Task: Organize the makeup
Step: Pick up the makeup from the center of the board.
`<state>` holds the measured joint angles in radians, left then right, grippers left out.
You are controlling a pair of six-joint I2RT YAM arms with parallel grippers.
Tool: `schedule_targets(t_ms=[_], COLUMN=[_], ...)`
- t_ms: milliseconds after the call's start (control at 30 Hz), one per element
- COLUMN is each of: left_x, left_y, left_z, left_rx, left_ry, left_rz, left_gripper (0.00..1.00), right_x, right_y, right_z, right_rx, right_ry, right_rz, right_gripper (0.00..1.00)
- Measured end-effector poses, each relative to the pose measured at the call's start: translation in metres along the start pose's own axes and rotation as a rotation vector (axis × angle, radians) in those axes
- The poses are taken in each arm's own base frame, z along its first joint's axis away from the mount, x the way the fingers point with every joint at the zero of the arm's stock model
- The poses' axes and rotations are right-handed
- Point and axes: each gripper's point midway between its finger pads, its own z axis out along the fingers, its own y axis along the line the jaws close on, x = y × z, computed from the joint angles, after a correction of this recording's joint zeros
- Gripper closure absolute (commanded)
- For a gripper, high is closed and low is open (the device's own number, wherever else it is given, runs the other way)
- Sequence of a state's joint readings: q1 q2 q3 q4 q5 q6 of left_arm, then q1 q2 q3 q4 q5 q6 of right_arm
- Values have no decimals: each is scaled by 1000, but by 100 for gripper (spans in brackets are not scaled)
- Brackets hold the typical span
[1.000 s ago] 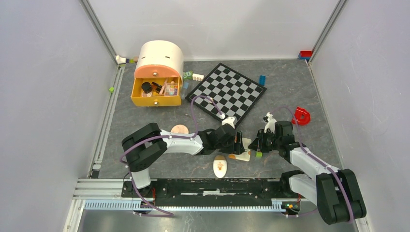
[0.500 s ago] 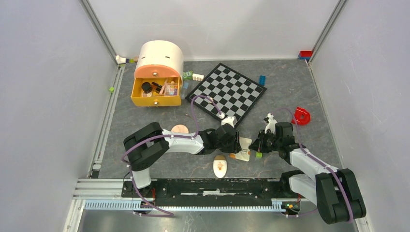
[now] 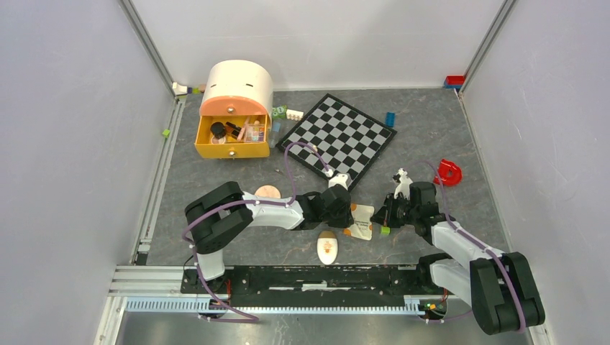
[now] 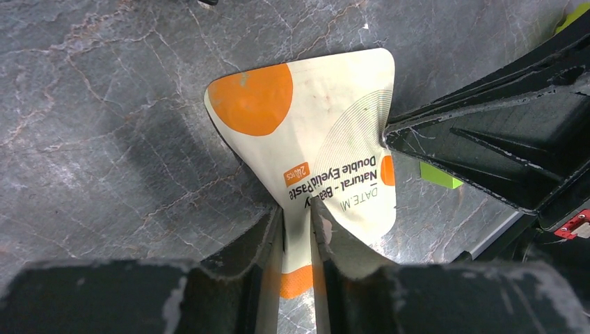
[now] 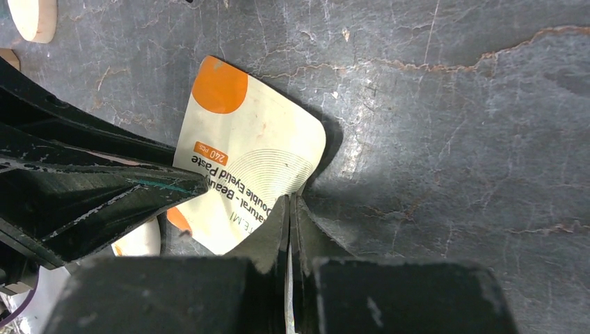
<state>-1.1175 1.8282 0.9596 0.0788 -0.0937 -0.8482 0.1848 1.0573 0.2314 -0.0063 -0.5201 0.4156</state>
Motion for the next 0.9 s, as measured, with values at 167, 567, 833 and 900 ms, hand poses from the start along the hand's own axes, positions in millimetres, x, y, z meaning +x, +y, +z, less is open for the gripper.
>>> schedule_targets(t_ms=[167, 567, 833, 900], left_x=[0, 1, 8, 3], left_y=[1, 1, 6, 7], left_z=[0, -1, -18, -28], left_rx=[-4, -7, -49, -68], left_ry=[1, 1, 35, 26], left_rz=[0, 1, 18, 21], left_gripper=[86, 98, 97, 97], right_x=[0, 1, -43, -56], right_y=[0, -3, -3, 0], right_z=[-1, -7, -31, -39], right_rx=[-5, 37, 164, 180], right_ry=[-22, -37, -142, -181], right_rz=[5, 12, -82, -105], right_gripper=[100, 66, 46, 45])
